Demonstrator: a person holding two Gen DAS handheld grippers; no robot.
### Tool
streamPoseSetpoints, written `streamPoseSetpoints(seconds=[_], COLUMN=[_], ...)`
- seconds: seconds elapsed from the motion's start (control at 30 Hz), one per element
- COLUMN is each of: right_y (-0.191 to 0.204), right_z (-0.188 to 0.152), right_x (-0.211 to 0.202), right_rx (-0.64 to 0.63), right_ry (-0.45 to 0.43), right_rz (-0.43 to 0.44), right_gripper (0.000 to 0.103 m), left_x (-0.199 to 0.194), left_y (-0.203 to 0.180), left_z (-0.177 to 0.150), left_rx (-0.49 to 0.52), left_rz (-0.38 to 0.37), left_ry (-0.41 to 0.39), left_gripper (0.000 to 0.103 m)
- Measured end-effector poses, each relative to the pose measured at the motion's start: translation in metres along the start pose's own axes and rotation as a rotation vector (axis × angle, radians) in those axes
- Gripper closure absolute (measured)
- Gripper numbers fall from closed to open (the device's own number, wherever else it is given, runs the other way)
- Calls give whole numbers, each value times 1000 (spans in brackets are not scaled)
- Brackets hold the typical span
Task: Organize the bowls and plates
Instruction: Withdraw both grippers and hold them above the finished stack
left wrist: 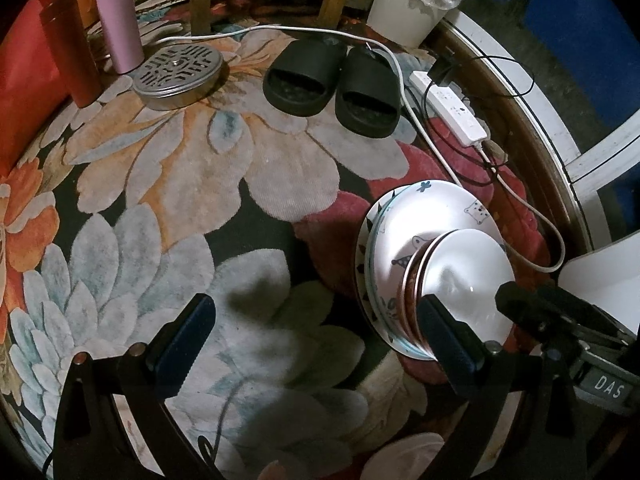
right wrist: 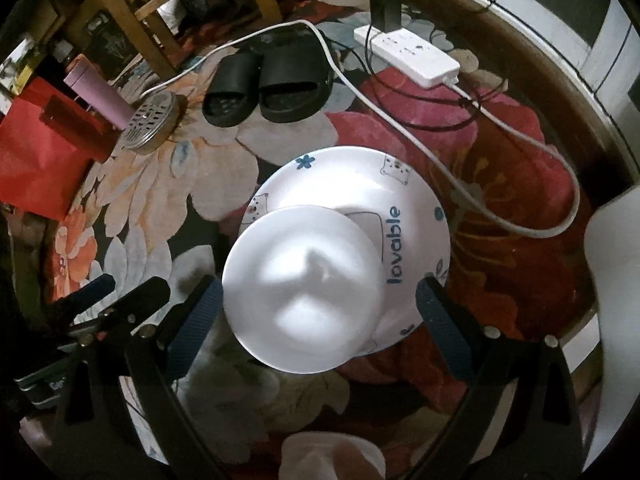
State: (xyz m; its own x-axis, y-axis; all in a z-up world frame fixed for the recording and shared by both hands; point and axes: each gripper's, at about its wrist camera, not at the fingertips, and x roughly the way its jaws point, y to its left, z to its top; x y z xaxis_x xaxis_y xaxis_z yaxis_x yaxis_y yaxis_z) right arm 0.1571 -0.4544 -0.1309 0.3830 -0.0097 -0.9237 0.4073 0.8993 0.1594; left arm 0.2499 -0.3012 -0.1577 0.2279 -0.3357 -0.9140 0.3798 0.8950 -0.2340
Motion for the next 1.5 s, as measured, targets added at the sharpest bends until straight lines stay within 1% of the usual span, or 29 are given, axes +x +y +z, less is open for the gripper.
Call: streamPoseSetpoints(seconds=[0.33, 0.57, 0.8, 0.9, 1.0, 1.13, 1.23, 1.37, 1.5], right_y=[-2, -2, -3, -3, -3, -2, -1, -1, 2], right_z=[0, -1, -2, -2, -3, -3, -3, -4, -4], right_x=[0, -6, -6, -6, -7, -9, -10, -9, -9], right_rx=[13, 7, 7, 6, 10, 11, 11, 6, -10], right_ry=[6, -16, -14, -14, -16, -21, -26, -23, -25], right_rz=[13, -46, -28, -28, -23, -21, -15, -2, 12], right_gripper=[6, 6, 6, 6, 6, 6, 6, 6, 6], left_x=[0, -1, -1, -3, -3, -8, -8, -8, -9], left_y=[-4, -6, -5, -6, -7, -7, -7, -7, -5], left_z=[-2, -3, -3, -2, -2, -3, -4, -4, -5], left_rx=[1, 11, -1, -6, -5, 7, 12, 14, 6], left_rz=[20, 19, 8, 59, 36, 56, 37, 47, 36], left_ry=[-8, -11, -8, -4, -2, -11, -8, -5, -2], left_gripper=[2, 2, 2, 2, 2, 2, 2, 2, 2])
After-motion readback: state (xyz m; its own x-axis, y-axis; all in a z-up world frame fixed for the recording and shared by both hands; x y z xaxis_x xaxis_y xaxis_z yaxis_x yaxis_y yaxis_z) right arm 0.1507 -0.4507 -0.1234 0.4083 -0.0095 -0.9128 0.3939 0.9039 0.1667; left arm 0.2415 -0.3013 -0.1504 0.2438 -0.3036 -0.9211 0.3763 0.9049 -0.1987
